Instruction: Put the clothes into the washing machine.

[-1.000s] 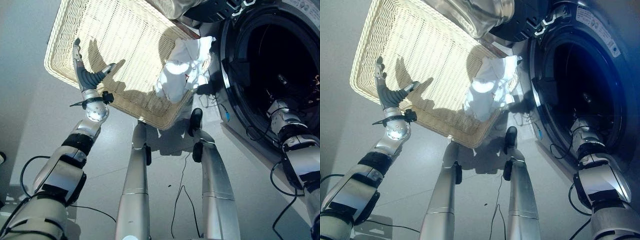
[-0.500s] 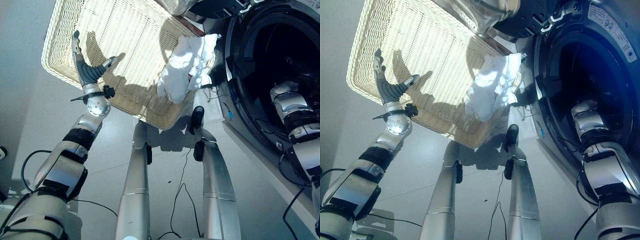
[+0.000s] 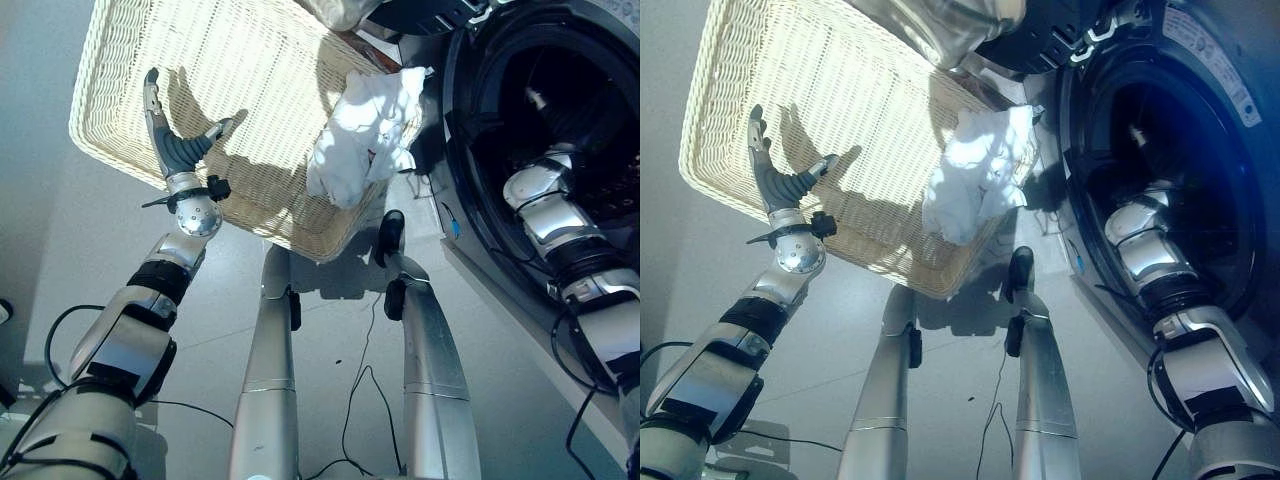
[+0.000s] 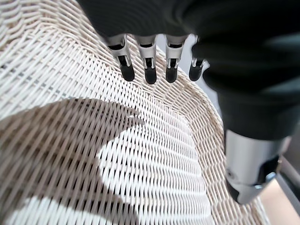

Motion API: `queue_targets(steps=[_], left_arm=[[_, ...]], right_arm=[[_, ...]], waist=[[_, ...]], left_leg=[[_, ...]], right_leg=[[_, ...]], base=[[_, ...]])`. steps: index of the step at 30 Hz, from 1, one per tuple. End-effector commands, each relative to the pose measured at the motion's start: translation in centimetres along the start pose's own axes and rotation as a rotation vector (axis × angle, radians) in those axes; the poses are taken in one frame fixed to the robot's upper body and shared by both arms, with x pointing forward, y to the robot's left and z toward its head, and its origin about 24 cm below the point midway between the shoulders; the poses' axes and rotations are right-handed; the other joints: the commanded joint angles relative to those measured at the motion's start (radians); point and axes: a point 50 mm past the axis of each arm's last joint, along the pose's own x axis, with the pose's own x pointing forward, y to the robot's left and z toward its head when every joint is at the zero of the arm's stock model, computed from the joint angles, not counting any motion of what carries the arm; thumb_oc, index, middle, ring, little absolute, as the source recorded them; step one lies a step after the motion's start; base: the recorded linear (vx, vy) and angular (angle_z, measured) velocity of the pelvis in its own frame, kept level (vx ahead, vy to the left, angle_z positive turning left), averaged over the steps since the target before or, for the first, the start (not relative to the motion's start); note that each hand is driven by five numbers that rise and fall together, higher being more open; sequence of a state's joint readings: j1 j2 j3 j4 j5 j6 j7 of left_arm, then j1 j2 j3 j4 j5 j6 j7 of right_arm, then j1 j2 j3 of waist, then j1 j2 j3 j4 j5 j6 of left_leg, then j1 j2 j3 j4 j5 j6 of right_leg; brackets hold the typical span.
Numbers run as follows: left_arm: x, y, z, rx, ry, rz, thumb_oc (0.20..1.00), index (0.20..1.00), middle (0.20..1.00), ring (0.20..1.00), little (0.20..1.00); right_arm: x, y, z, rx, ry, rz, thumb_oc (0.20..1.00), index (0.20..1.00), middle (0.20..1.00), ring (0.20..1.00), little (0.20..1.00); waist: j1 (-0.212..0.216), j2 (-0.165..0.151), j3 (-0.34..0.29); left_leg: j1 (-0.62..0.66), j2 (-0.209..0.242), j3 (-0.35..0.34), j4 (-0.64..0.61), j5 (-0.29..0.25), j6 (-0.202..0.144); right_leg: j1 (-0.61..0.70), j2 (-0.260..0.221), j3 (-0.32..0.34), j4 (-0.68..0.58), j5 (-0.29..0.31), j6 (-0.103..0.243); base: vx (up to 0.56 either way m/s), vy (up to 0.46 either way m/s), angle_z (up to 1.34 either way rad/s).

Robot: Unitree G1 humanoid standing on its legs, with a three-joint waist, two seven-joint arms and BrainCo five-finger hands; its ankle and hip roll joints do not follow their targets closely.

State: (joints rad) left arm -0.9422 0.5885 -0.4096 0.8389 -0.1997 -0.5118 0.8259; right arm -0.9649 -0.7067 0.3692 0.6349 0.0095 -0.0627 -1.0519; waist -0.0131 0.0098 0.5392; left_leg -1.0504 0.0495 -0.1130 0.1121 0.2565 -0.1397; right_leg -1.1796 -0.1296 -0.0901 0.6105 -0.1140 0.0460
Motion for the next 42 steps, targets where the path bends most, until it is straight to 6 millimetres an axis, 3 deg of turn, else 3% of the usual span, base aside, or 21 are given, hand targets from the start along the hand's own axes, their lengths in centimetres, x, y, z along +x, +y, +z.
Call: queue_targets(steps=[1,12,16,22,27,31,36,42], left_arm=[[0.2,-0.2,0.7,-0.030,-0.035,0.064,1.000,1.000,1.000,1.000,1.000],[-0.8,-0.4,0.1,-0.034,-0.013,0.092,1.000,1.000,1.000,1.000,1.000],[-1.0,-0.6,0.1,-0.035,-0.006,0.099,1.000,1.000,1.000,1.000,1.000],[-1.3,-0.6,0.0,-0.042,0.020,0.129,1.000,1.000,1.000,1.000,1.000],[-0.7,-0.5,0.0,-0.052,0.046,0.146,1.000,1.000,1.000,1.000,1.000],[-0.1,-0.5,0.2,-0.059,0.058,0.154,1.000,1.000,1.000,1.000,1.000],[0.9,-0.8,0.5,-0.053,0.064,0.140,1.000,1.000,1.000,1.000,1.000],[1.8,-1.4,1.1,-0.061,0.065,0.115,1.000,1.000,1.000,1.000,1.000]], right_arm=[[-1.6,0.4,0.4,0.042,-0.072,0.076,1.000,1.000,1.000,1.000,1.000],[-6.6,2.4,-0.1,0.101,-0.073,0.316,1.000,1.000,1.000,1.000,1.000],[-8.3,3.0,1.2,0.131,-0.180,0.421,1.000,1.000,1.000,1.000,1.000],[-10.1,3.4,5.4,0.178,-0.496,0.549,1.000,1.000,1.000,1.000,1.000],[-10.5,4.2,8.8,0.188,-0.707,0.655,1.000,1.000,1.000,1.000,1.000],[-10.4,5.3,10.4,0.127,-0.780,0.717,1.000,1.000,1.000,1.000,1.000],[-10.0,7.2,12.2,-0.004,-0.812,0.783,1.000,1.000,1.000,1.000,1.000],[-9.4,9.9,12.7,-0.239,-0.769,0.881,1.000,1.000,1.000,1.000,1.000]], waist=[[-0.009,-0.005,-0.019],[-0.023,-0.001,-0.019],[-0.026,-0.001,-0.019],[-0.022,-0.002,-0.019],[-0.007,-0.003,-0.019],[0.007,-0.004,-0.019],[0.030,-0.004,-0.019],[0.059,-0.002,-0.019]], left_leg=[[0.014,-0.082,0.089,0.147,-0.179,0.061],[0.022,-0.075,0.112,0.137,-0.165,0.058],[0.023,-0.075,0.116,0.137,-0.158,0.057],[0.027,-0.079,0.113,0.133,-0.149,0.056],[0.028,-0.084,0.105,0.136,-0.144,0.054],[0.030,-0.087,0.098,0.139,-0.140,0.051],[0.031,-0.092,0.086,0.140,-0.134,0.047],[0.032,-0.100,0.075,0.136,-0.128,0.047]], right_leg=[[0.091,0.091,-0.027,-0.259,0.179,0.077],[0.093,0.095,-0.019,-0.258,0.178,0.072],[0.093,0.096,-0.018,-0.254,0.178,0.071],[0.098,0.092,-0.024,-0.256,0.179,0.074],[0.103,0.089,-0.031,-0.257,0.179,0.075],[0.108,0.083,-0.041,-0.257,0.180,0.075],[0.114,0.078,-0.054,-0.256,0.181,0.071],[0.119,0.074,-0.072,-0.262,0.185,0.065]], base=[[0.00,0.000,0.00],[-0.01,0.023,0.00],[0.00,0.016,-0.02],[0.00,0.000,0.00],[0.00,-0.014,0.01],[0.00,-0.028,0.01],[0.00,-0.044,0.04],[0.01,-0.035,0.02]])
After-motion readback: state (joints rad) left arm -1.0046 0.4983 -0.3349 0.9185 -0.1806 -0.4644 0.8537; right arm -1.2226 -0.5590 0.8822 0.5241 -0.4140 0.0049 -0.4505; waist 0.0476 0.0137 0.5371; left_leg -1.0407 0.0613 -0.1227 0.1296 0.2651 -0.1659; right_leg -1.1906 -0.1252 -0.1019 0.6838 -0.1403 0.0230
